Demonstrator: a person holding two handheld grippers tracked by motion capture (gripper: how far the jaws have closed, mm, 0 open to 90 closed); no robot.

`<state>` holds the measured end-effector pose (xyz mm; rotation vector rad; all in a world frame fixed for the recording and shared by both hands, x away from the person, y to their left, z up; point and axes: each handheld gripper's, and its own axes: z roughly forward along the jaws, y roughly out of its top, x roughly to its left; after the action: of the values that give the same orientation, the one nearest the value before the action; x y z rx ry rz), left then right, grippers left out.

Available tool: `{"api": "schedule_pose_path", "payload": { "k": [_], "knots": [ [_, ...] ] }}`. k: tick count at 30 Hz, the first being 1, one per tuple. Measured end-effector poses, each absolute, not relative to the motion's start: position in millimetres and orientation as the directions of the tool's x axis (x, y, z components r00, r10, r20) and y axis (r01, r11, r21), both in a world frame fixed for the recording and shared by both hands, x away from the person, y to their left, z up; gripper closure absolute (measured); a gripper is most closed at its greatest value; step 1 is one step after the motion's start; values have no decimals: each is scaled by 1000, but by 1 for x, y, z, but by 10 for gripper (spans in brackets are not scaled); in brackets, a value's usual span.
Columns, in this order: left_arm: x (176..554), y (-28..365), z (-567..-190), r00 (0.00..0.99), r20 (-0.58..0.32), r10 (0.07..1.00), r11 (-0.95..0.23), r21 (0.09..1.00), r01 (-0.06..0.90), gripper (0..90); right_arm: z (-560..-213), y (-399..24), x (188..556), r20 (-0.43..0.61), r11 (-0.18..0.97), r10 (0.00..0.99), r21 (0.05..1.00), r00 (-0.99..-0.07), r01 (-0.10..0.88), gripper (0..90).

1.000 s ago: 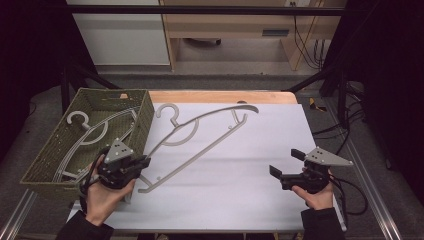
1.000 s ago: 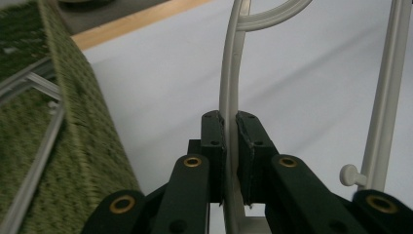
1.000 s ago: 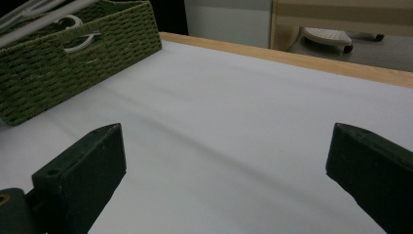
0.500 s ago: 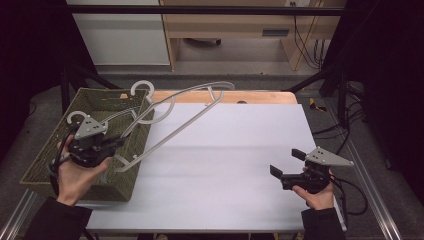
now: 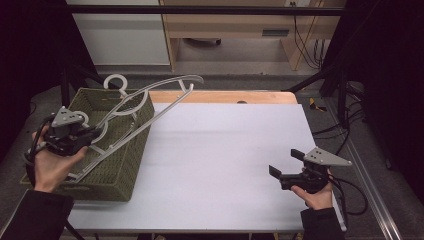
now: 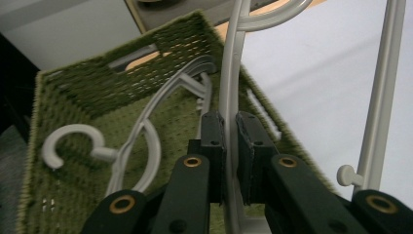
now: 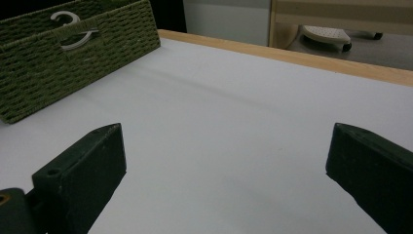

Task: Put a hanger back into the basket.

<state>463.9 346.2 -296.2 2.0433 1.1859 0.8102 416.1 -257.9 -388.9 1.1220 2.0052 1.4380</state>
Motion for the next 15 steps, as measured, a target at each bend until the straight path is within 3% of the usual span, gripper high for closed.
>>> {"api": "schedule_pose_path", "payload": {
  "k": [15],
  "knots": [
    [472,412,-312,287,209,935,-342,744,574,826,-390,-257,417,109,139,807,920,-580,366,14]
  ]
}}
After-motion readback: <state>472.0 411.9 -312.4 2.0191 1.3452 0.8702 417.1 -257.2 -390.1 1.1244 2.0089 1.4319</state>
